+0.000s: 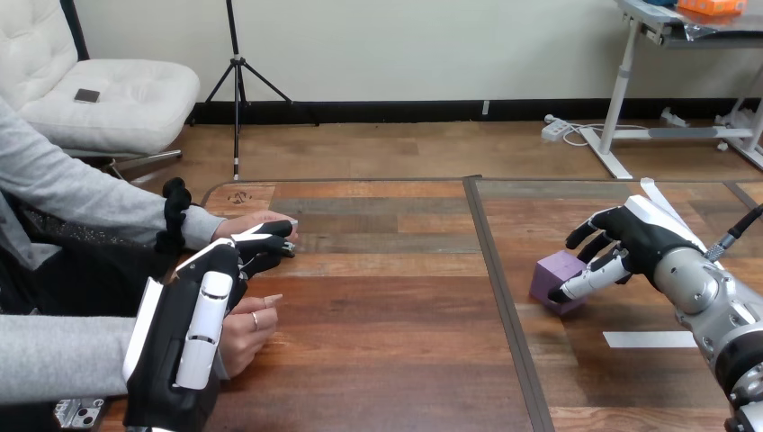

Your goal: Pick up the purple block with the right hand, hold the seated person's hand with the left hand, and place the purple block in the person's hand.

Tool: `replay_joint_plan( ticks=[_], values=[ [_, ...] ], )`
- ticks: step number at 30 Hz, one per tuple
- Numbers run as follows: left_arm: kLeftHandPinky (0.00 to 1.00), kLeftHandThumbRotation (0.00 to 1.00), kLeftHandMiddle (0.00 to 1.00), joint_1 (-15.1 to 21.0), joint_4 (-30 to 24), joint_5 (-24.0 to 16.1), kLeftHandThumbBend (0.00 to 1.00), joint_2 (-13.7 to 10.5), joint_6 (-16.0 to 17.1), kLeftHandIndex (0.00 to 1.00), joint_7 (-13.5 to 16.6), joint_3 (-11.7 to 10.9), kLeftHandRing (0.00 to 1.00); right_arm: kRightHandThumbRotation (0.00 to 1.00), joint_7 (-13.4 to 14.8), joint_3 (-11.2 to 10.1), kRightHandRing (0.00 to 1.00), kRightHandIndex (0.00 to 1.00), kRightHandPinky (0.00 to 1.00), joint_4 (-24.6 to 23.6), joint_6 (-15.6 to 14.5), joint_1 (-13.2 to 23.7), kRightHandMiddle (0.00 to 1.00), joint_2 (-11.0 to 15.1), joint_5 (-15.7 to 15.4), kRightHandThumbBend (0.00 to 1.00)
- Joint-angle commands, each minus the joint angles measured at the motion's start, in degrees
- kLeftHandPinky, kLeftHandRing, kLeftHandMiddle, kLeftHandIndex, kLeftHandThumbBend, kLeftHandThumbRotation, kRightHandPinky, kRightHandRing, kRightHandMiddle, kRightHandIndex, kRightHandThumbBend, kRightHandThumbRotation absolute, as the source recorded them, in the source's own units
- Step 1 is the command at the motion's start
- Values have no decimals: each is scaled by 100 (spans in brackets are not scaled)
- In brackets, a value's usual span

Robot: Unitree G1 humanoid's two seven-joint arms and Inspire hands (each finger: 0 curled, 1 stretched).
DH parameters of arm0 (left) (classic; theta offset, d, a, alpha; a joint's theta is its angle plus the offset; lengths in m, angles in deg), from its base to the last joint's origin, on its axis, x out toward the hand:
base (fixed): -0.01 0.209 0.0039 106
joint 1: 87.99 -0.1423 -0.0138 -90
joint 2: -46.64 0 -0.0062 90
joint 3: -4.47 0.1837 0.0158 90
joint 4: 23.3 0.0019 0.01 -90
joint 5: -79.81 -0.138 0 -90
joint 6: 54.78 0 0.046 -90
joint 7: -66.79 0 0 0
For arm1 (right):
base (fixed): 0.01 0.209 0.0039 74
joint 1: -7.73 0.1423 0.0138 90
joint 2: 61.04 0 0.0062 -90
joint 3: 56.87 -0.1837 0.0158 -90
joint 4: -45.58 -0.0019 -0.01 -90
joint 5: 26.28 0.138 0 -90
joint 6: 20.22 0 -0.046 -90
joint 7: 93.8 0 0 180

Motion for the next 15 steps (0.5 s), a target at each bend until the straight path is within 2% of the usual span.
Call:
replay_joint_plan(
  ticks=[1,9,15],
  values=[
    [79,100,78,229,-199,95,49,-59,-28,58,-7,-63,84,7,158,77,61,68,55,-165,1,113,67,-71,-41,100],
    [79,100,78,242,-188,60,47,-45,7,58,20,-83,84,11,111,153,62,69,55,-144,-71,128,68,-99,-86,100],
    [79,100,78,265,-149,4,48,-48,51,58,49,-100,84,16,22,274,64,73,53,-142,-337,196,71,-146,-168,100]
  ],
)
